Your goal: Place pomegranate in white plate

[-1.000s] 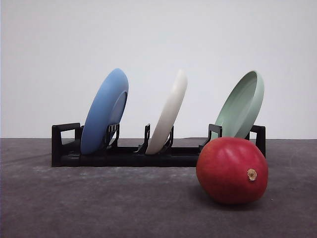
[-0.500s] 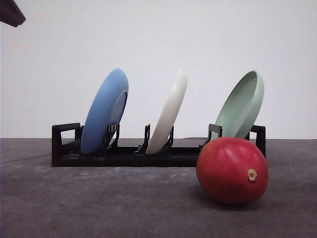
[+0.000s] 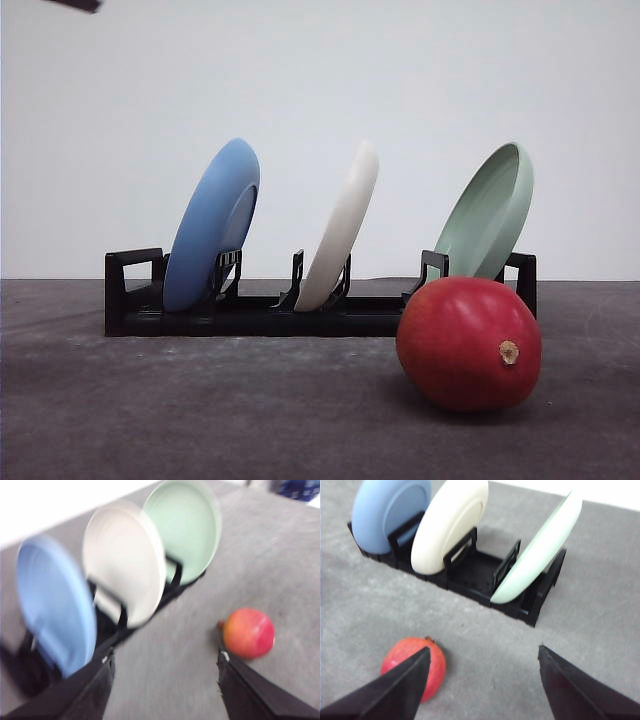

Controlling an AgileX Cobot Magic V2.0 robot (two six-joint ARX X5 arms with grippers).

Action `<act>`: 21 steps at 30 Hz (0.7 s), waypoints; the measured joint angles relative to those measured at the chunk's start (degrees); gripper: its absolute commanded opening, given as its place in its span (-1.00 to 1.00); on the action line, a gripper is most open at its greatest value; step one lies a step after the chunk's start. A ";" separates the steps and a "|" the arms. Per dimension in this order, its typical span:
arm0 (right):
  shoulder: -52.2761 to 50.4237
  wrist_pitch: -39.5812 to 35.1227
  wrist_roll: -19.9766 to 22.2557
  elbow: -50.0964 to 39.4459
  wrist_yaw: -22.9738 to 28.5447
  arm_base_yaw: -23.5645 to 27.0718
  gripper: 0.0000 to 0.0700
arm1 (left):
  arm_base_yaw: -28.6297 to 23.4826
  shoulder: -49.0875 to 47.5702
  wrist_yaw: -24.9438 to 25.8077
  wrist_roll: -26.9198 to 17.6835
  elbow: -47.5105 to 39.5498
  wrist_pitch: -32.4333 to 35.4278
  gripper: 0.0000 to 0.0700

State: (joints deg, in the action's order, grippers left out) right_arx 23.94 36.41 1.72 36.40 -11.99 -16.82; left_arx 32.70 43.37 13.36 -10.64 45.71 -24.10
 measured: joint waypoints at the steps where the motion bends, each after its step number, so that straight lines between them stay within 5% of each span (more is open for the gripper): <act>1: -0.31 -0.02 0.00 0.00 -0.01 0.00 0.10 | 0.93 1.11 -0.82 -0.22 0.00 1.64 0.12; 15: -1.83 -0.05 -0.02 0.00 -0.04 0.00 0.09 | 11.45 24.30 -12.28 0.34 0.04 29.31 0.12; 21: -1.83 -0.05 -0.02 0.00 -0.04 0.00 0.09 | 13.96 35.57 -18.69 1.05 3.12 35.03 0.12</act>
State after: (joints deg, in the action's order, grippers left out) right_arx 22.11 36.36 1.69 36.40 -12.03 -16.82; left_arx 46.66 78.94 -5.33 -9.59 48.83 10.93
